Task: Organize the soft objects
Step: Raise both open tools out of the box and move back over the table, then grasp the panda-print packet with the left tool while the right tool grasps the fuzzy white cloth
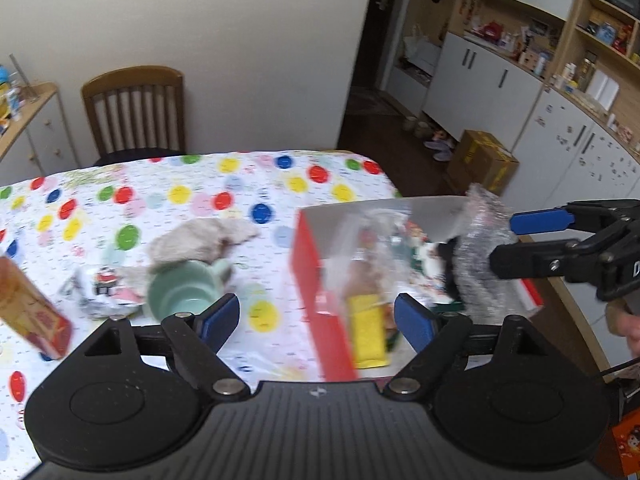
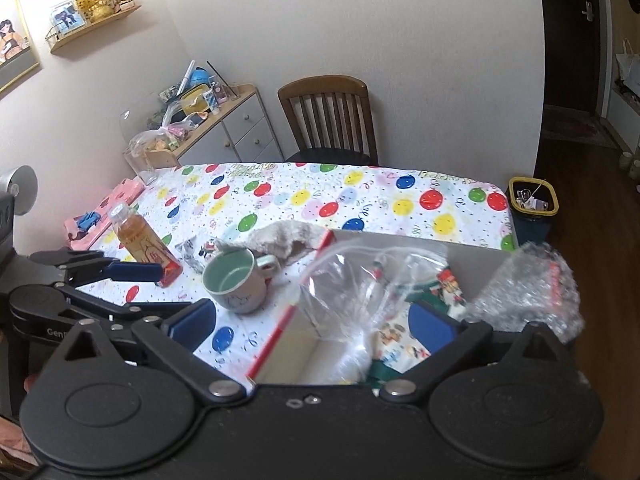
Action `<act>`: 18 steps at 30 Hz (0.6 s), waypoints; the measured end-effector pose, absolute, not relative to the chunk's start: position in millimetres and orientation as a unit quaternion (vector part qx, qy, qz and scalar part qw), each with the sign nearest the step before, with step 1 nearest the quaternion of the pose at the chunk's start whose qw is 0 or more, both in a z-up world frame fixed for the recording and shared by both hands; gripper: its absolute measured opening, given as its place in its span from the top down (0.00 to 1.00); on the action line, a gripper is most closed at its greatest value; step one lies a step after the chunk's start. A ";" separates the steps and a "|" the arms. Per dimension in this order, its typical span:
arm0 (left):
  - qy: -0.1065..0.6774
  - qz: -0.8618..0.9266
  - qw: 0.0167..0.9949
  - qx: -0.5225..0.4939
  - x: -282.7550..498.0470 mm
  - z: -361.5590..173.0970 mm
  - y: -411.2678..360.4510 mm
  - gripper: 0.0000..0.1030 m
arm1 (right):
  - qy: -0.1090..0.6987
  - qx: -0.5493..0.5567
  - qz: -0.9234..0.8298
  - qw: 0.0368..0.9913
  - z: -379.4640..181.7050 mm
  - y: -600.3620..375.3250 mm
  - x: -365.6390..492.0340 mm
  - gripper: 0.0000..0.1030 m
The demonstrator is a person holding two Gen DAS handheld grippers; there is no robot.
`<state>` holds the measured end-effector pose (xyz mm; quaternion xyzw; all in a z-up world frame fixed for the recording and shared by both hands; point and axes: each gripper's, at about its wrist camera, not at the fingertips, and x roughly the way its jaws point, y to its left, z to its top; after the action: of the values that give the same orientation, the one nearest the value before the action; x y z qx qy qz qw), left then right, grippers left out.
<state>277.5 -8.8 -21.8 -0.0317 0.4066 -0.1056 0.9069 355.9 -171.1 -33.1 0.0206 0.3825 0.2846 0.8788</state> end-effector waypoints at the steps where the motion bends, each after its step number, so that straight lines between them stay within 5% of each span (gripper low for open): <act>1: 0.407 -0.101 0.907 -0.034 277.9 -22.1 -0.1 0.06 | 0.384 0.021 0.284 0.878 -33.0 -164.7 358.5 0.01; 18: 0.432 -0.069 0.895 -0.084 343.9 -20.9 150.9 0.01 | 0.414 0.020 0.247 0.876 -46.2 -47.3 421.8 0.01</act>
<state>343.9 150.9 -20.9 -0.0839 0.4320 -0.0692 0.8953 421.8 -47.3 -46.2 0.0198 0.4141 0.2474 0.8757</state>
